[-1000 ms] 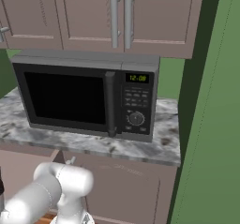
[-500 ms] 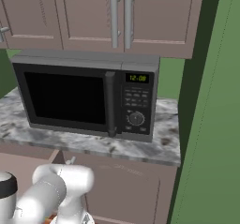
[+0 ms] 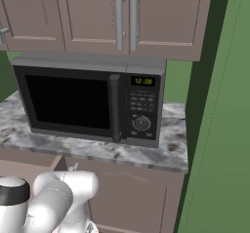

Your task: Take the tongs from the drawer on the left and place them on the dining counter next to the tray containing the kebab skewer.

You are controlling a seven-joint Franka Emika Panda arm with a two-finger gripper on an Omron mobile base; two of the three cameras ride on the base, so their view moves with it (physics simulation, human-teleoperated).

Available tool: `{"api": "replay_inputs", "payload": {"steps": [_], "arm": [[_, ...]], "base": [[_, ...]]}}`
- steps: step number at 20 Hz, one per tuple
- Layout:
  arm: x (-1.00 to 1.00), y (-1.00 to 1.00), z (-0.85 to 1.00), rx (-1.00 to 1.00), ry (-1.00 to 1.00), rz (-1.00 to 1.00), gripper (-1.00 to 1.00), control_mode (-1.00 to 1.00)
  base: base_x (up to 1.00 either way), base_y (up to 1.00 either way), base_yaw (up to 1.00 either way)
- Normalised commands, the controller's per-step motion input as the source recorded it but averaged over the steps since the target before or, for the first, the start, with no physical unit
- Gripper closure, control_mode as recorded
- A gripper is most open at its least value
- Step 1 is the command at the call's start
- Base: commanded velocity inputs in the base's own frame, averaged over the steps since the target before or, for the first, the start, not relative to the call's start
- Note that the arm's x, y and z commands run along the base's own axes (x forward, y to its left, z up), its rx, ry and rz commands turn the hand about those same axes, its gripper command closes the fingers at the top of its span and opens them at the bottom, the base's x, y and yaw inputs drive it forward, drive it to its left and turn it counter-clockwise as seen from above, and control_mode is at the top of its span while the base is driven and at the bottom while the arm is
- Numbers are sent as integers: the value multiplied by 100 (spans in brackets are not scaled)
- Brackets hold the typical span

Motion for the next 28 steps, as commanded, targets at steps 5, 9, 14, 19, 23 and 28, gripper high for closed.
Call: {"api": "replay_inputs", "payload": {"steps": [5,9,14,19,23,28], "arm": [[43,-31,0,0,12,0,-100,-100],[31,-25,0,0,10,0,-100,-100],[4,-2,20,-3,1,-8,-100,-100],[0,0,21,-11,0,-16,-100,-100],[5,0,12,-15,1,-19,-100,-100],[19,-3,3,-16,4,-11,-100,-100]], "base": [[0,0,0],[0,0,0],[0,0,0],[0,0,0],[0,0,0],[0,0,0]]}}
